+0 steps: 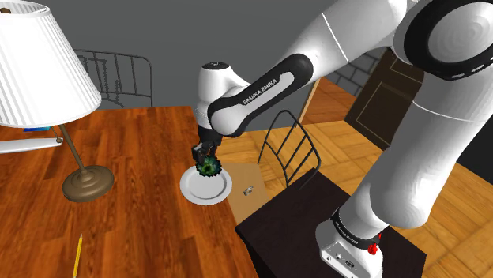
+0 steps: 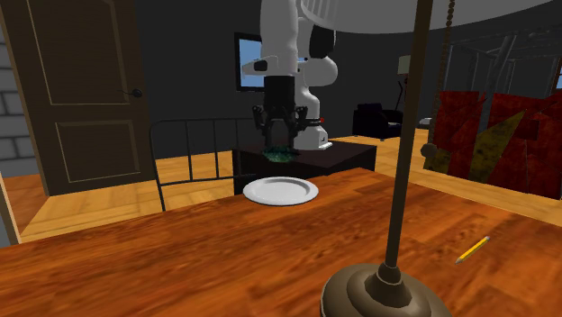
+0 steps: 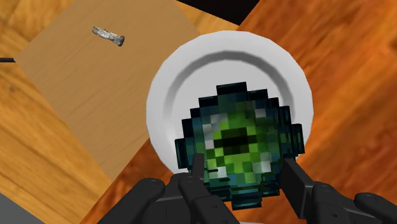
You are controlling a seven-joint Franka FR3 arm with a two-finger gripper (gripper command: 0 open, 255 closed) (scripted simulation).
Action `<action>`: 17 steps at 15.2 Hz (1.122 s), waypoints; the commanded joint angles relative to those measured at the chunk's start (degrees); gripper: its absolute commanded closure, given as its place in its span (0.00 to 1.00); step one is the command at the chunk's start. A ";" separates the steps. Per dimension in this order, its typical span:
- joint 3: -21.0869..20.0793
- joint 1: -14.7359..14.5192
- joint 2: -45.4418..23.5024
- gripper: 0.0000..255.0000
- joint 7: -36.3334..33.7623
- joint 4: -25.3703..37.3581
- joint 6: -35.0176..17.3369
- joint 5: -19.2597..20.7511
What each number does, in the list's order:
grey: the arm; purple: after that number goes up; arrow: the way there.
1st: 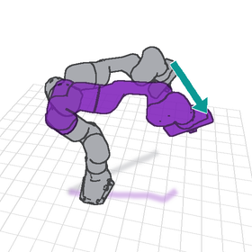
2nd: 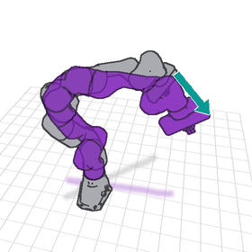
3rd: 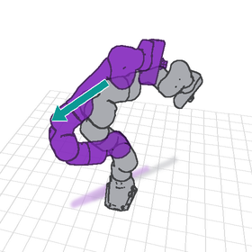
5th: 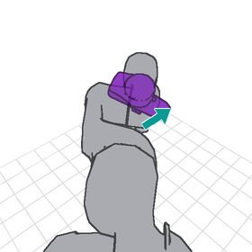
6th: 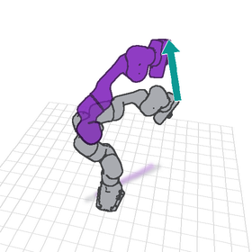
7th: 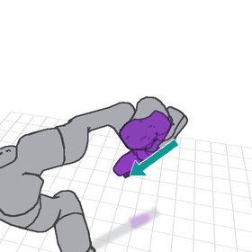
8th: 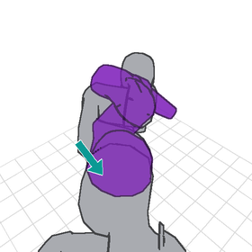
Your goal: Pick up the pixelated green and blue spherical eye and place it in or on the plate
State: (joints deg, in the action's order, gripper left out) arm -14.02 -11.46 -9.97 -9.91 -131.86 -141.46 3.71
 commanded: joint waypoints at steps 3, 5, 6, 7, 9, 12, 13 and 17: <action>0.38 -0.20 -2.42 1.00 -0.72 -0.51 -2.89 1.10; 0.63 -0.36 -3.76 1.00 -1.16 -0.61 -4.28 1.72; 0.77 -0.45 -4.44 1.00 -1.38 -0.64 -4.97 2.04; 0.91 -0.55 -5.13 1.00 -1.60 -0.66 -5.65 2.36; 1.23 -0.77 -6.54 1.00 -2.06 -0.65 -7.01 3.01; 1.79 -1.16 -8.69 1.00 -2.76 -0.54 -9.00 3.99; 1.99 -1.30 -9.42 1.00 -2.99 -0.47 -9.65 4.32; 2.25 -1.49 -10.30 1.00 -3.26 -0.38 -10.41 4.70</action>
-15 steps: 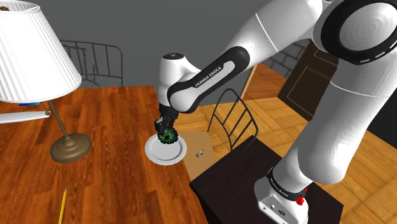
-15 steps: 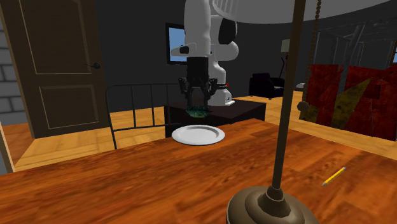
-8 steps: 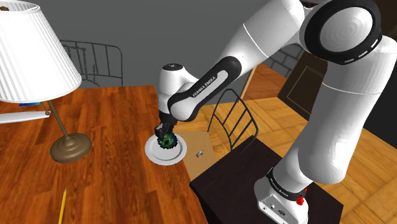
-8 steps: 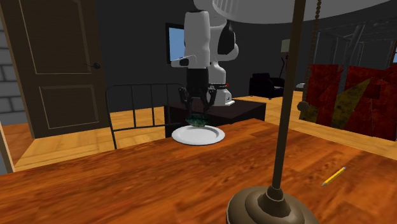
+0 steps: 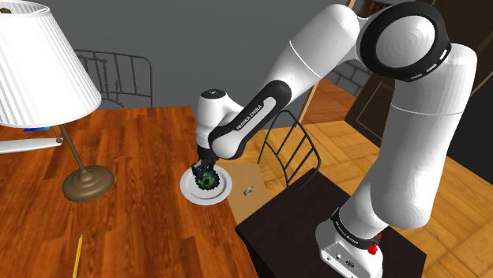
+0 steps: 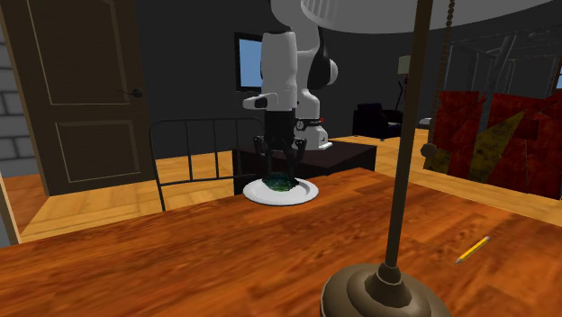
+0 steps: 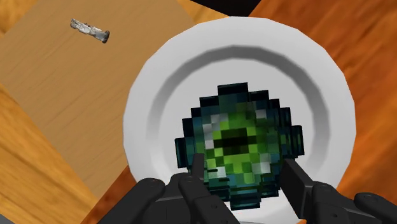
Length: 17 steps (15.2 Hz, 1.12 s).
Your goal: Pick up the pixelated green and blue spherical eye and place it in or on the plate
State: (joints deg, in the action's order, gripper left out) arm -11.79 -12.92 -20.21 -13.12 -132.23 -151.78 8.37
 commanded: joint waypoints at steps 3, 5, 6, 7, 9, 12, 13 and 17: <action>0.02 -0.03 -0.06 1.00 -0.05 -0.01 -0.10 0.04; 0.02 -0.03 -0.06 0.00 -0.04 -0.01 -0.10 0.04; 0.02 -0.03 -0.06 0.00 -0.04 0.00 -0.10 0.04; 0.02 -0.03 -0.07 0.00 -0.05 0.00 -0.10 0.04; 0.02 -0.03 -0.07 0.00 -0.05 0.00 -0.10 0.04; -1.03 0.73 3.56 0.00 1.09 -0.28 3.18 -1.56; -1.47 1.05 5.31 0.00 1.65 -0.29 4.87 -2.35; -1.73 1.22 6.67 0.00 2.10 -0.24 6.23 -2.99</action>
State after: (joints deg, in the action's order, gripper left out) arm -13.47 -11.74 -13.77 -11.12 -132.47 -145.82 5.50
